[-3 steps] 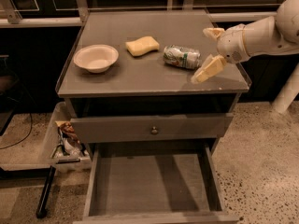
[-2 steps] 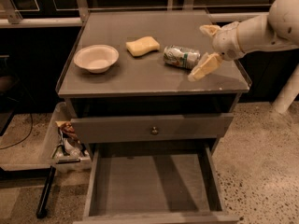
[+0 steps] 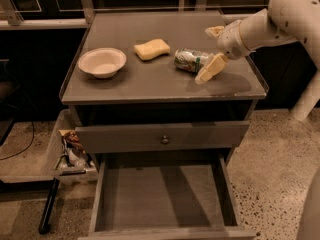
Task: Place 7up can into middle drawer
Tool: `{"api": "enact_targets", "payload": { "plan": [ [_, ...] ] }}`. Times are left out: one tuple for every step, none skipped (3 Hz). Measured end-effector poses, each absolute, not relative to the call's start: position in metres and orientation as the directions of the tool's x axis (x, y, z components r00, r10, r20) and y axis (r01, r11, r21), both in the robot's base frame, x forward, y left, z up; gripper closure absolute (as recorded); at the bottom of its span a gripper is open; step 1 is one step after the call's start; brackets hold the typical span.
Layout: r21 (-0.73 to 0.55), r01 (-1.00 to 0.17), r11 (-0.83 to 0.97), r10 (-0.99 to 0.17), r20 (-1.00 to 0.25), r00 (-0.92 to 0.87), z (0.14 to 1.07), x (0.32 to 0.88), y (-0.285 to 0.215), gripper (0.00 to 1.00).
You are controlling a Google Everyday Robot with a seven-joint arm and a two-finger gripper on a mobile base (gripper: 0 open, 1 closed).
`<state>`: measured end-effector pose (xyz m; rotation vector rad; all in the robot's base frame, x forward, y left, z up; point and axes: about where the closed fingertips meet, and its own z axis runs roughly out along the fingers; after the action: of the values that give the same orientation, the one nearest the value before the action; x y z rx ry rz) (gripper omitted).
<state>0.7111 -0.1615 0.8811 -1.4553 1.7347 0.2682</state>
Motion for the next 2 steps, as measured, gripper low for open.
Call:
{"api": "enact_targets", "payload": {
  "plan": [
    [-0.284,-0.909,0.305,-0.714,-0.7,-0.021,0.867,0.722,-0.156,0.0],
    [-0.231,-0.926,0.298,-0.707,-0.706,-0.052,0.855,0.729,-0.148,0.0]
  ]
}}
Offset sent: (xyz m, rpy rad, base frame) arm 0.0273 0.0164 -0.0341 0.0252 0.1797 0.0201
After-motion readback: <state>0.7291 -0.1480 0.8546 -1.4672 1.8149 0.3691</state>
